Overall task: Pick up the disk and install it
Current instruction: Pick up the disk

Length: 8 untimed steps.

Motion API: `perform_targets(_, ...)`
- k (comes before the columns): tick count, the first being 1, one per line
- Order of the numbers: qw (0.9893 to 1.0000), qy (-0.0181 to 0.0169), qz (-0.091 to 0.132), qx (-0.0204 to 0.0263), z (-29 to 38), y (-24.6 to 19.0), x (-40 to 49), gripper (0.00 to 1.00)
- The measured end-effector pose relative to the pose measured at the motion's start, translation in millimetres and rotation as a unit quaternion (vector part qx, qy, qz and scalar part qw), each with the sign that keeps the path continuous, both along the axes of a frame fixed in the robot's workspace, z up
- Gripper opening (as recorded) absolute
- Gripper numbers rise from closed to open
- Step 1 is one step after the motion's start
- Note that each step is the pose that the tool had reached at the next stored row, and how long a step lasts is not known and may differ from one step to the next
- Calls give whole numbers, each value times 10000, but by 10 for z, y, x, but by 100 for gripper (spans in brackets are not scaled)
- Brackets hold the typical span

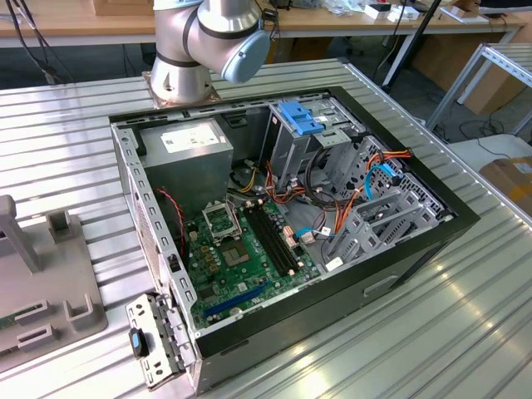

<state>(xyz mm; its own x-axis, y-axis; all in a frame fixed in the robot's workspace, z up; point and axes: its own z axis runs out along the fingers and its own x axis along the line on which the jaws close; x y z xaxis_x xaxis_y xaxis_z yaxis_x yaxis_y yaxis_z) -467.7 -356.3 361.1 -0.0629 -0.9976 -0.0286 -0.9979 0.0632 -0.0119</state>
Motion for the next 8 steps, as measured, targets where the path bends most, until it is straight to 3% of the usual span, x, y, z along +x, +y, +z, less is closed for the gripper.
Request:
perform_targets(1, 10000, 1, 0, 0, 0, 0, 0, 60)
perform_targets(4, 10000, -1, 0, 0, -4, 0, 0, 60)
perform_targets(8, 10000, 0, 0, 0, -83, 0, 0, 60)
